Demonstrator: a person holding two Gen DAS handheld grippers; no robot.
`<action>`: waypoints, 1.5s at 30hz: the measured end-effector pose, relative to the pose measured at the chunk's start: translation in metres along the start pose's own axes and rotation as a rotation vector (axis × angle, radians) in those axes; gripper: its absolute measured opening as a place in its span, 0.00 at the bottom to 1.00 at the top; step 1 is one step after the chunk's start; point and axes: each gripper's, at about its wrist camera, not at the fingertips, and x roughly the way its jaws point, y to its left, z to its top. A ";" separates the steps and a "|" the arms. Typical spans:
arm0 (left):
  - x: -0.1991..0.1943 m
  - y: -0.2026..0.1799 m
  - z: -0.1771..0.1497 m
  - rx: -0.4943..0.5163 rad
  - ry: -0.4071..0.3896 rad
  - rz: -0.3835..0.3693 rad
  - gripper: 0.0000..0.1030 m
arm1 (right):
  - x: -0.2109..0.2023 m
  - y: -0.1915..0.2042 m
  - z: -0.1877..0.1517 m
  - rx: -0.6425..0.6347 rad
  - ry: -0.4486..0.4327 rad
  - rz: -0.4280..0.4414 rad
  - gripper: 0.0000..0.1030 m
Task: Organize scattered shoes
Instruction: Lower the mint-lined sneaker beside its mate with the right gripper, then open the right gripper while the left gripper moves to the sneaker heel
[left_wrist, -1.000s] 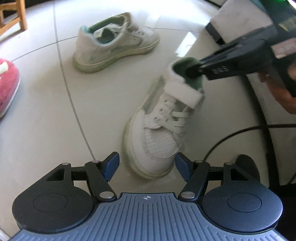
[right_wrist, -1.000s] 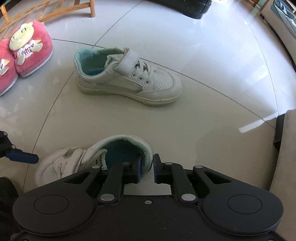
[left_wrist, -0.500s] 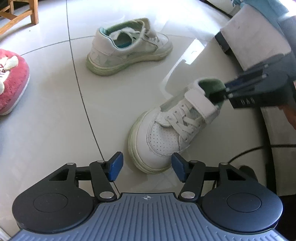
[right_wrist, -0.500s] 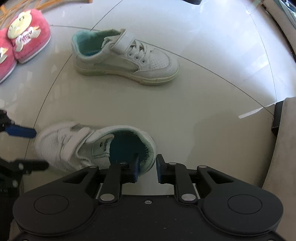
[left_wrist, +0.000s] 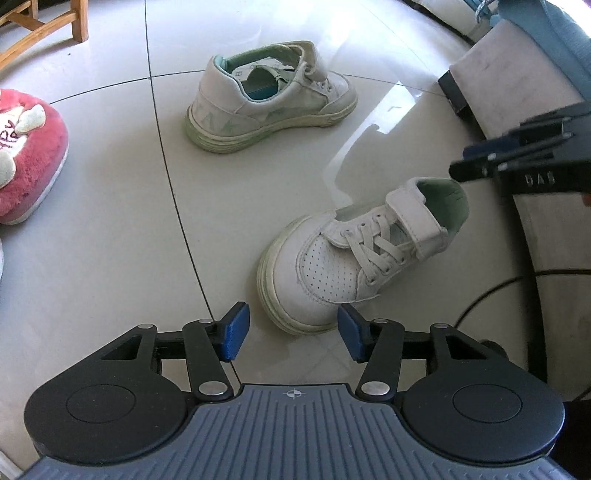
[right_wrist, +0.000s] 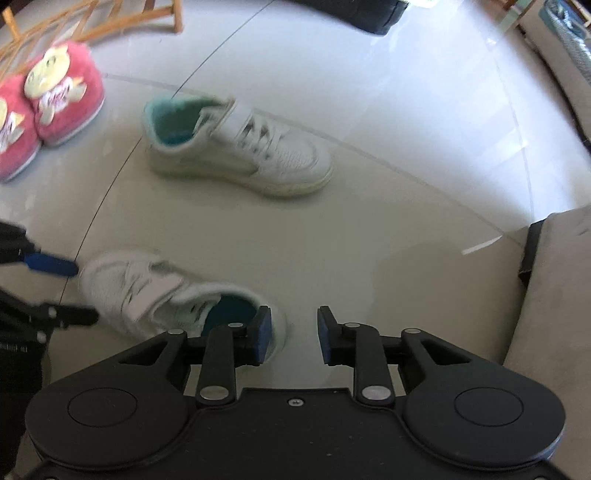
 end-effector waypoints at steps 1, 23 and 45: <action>0.001 0.000 0.000 -0.005 0.002 -0.002 0.52 | 0.001 -0.001 0.002 0.004 -0.005 0.000 0.28; -0.003 0.013 0.015 -0.025 -0.020 0.019 0.44 | 0.042 0.002 -0.002 -0.025 0.092 -0.051 0.28; -0.008 0.017 0.029 -0.077 -0.068 -0.008 0.41 | 0.052 0.030 -0.006 -0.112 0.160 0.125 0.28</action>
